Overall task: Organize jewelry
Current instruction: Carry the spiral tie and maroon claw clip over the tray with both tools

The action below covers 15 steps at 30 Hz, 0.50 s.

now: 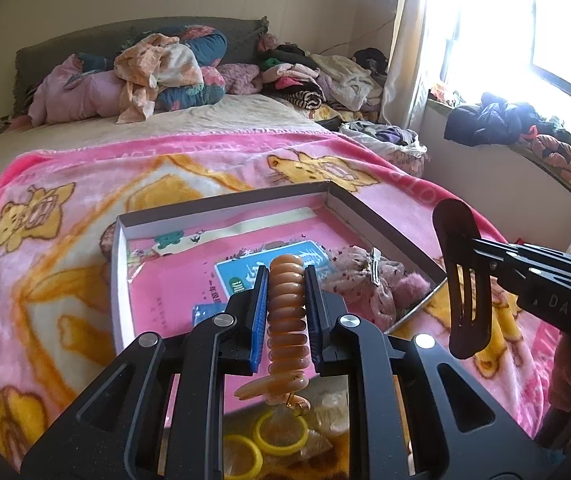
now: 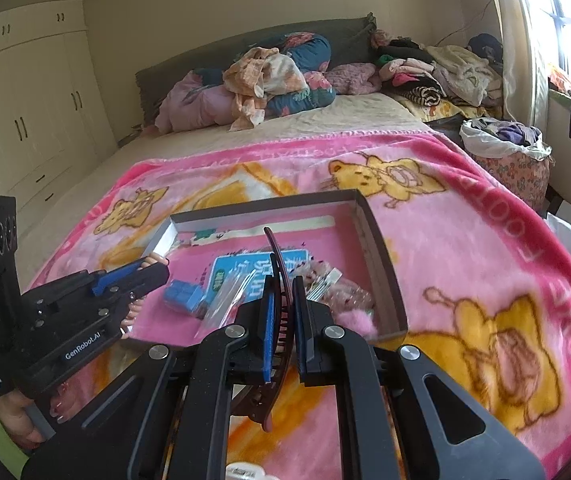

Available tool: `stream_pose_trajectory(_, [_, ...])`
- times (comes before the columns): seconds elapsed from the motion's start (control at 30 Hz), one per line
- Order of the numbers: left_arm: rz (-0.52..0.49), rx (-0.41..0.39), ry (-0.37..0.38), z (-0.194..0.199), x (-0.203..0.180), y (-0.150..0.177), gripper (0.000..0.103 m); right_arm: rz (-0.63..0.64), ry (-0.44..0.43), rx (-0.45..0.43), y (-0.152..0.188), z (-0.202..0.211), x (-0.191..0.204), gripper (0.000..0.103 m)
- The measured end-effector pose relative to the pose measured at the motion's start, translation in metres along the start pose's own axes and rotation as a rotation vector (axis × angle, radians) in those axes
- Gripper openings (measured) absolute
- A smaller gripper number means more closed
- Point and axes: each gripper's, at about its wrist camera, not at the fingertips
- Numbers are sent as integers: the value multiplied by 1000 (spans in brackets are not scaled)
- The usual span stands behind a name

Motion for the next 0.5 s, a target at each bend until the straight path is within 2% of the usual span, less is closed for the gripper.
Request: stream_pose_trajectory(0.5, [-26,52,56,-42,-15,-6,11,-6,74,25,-17,-37,-37,9])
Point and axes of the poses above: each gripper's, at about its wrist camera, not at the fingertips, and z roughly against the way its jaws point, x to its left, y to its underside, and after that the axes turned 1 degree about -y, right-handed
